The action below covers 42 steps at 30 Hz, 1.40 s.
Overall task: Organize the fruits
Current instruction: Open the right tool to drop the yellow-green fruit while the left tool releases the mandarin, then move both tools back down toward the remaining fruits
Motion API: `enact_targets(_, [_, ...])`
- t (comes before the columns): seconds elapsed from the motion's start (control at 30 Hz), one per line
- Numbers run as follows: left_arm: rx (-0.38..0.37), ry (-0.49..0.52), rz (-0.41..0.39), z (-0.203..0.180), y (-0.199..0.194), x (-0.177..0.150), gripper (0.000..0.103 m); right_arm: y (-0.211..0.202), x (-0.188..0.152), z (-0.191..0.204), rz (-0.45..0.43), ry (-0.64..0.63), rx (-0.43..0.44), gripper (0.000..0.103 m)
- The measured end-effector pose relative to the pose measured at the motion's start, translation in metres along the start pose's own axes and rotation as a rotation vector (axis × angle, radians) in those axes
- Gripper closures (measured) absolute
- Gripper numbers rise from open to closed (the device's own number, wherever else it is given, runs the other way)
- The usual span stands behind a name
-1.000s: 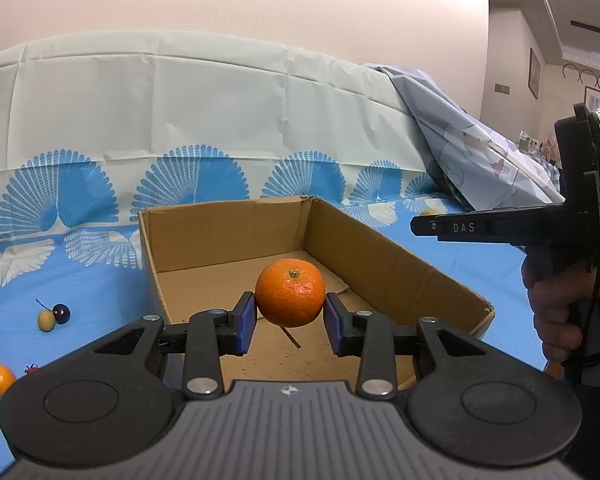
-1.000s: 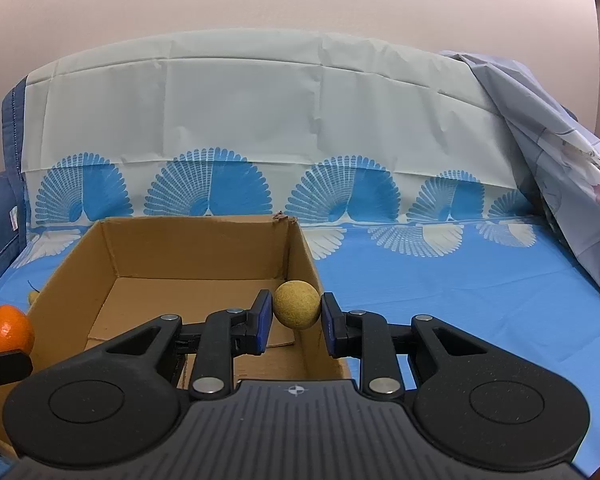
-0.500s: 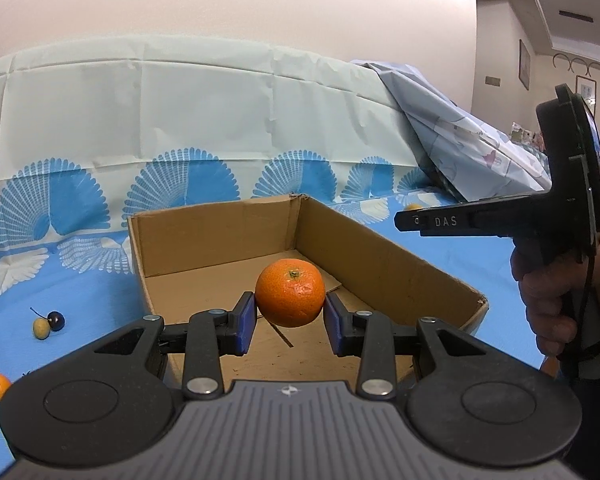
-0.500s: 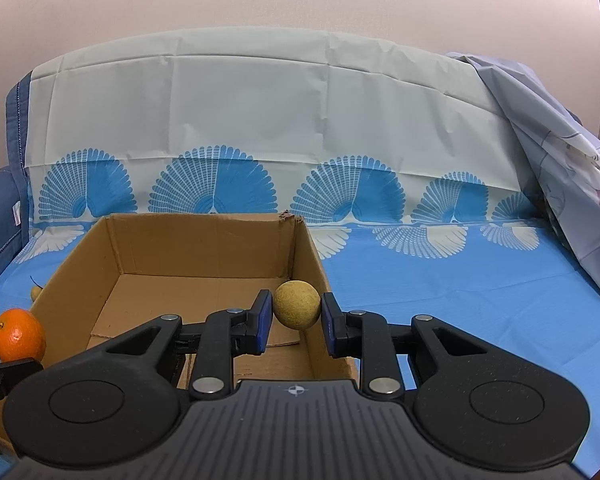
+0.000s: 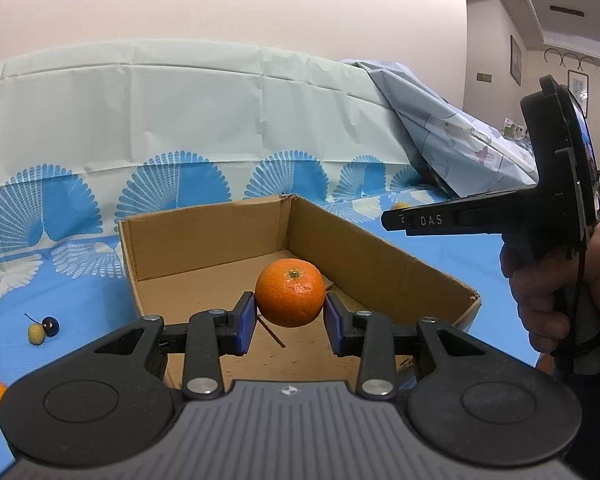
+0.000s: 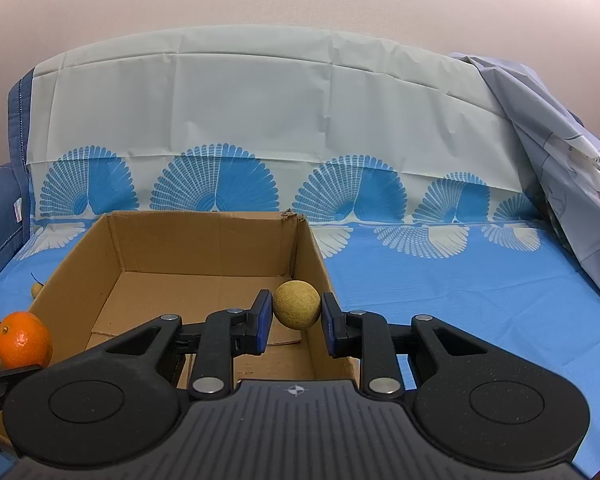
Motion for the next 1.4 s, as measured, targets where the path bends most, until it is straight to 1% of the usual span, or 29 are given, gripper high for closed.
enact_targets(0.23, [-0.009,0.005,-0.001,-0.002,0.0,0.0,0.063,0.0,0.0,0.0,0.0,0.0,-0.002,0.076])
enact_targets(0.33, [-0.033,-0.003,0.006,-0.002,0.001,-0.001,0.062,0.001,-0.001,0.002,0.012,0.001,0.008,0.076])
enact_targets(0.37, [-0.042,-0.006,0.01,-0.003,0.002,-0.001,0.06,0.003,-0.002,0.002,0.023,0.001,0.014,0.075])
enact_targets(0.4, [-0.046,-0.005,0.008,-0.004,0.001,-0.001,0.054,0.004,-0.002,0.003,0.03,-0.001,0.014,0.075])
enact_targets(0.43, [-0.045,0.003,0.003,-0.005,0.0,0.0,0.053,0.005,-0.003,0.005,0.037,-0.005,0.017,0.074])
enact_targets(0.47, [-0.046,0.012,-0.003,-0.007,0.0,0.0,0.052,0.005,-0.004,0.006,0.04,-0.008,0.02,0.07])
enact_targets(0.5, [-0.046,0.016,-0.005,-0.007,-0.001,0.0,0.052,0.005,-0.004,0.007,0.042,-0.01,0.021,0.066])
enact_targets(0.53, [-0.046,0.016,-0.006,-0.008,-0.001,0.0,0.052,0.005,-0.004,0.007,0.042,-0.011,0.021,0.061])
enact_targets(0.57, [-0.045,0.015,-0.006,-0.008,-0.001,0.0,0.052,0.005,-0.005,0.007,0.042,-0.015,0.016,0.059])
enact_targets(0.67, [-0.032,0.02,-0.013,-0.009,-0.001,-0.001,0.052,0.006,-0.004,0.008,0.041,-0.021,0.01,0.057])
enact_targets(0.73, [-0.018,0.026,-0.037,-0.009,-0.002,-0.001,0.052,0.006,-0.005,0.008,0.04,-0.024,0.007,0.056])
enact_targets(0.8, [-0.009,0.047,-0.072,-0.011,-0.006,-0.002,0.055,0.005,-0.005,0.009,0.037,-0.027,0.003,0.056])
enact_targets(0.87, [-0.005,0.078,-0.09,-0.014,-0.008,-0.002,0.058,0.005,-0.005,0.008,0.032,-0.026,0.0,0.056])
enact_targets(0.97, [-0.007,0.094,-0.098,-0.014,-0.013,-0.002,0.058,0.004,-0.004,0.009,0.026,-0.013,-0.003,0.056])
enact_targets(1.07, [-0.001,0.085,-0.088,-0.009,-0.017,-0.002,0.061,0.001,-0.001,0.011,0.012,0.004,0.002,0.056])
enact_targets(1.13, [-0.005,0.07,-0.077,-0.002,-0.02,-0.002,0.066,-0.002,0.002,0.014,-0.003,0.013,0.004,0.058])
enact_targets(1.17, [-0.017,0.064,-0.067,0.001,-0.022,0.0,0.072,-0.004,0.003,0.016,-0.012,0.018,0.007,0.062])
enact_targets(1.2, [-0.027,0.064,-0.06,0.004,-0.024,0.001,0.076,-0.006,0.004,0.017,-0.02,0.025,0.011,0.065])
enact_targets(1.23, [-0.038,0.068,-0.05,0.008,-0.027,0.003,0.077,-0.008,0.006,0.019,-0.026,0.034,0.016,0.07])
enact_targets(1.3, [-0.06,0.069,-0.026,0.02,-0.033,0.009,0.079,-0.012,0.008,0.022,-0.036,0.055,0.03,0.074])
enact_targets(1.33, [-0.06,0.075,-0.014,0.027,-0.036,0.012,0.079,-0.014,0.009,0.024,-0.042,0.064,0.035,0.079])
enact_targets(1.4, [-0.032,0.104,0.013,0.045,-0.042,0.018,0.079,-0.018,0.011,0.03,-0.053,0.072,0.044,0.08])
Point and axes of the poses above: each gripper's, at about its wrist camera, not at the fingertips, and y roughly the way its jaws point, z to its left, x to its top, the point moved 6 cm from there along y, roughly the way its jaws point, and after that the axes turned 3 degrees about -x, right-handed, at the moved point
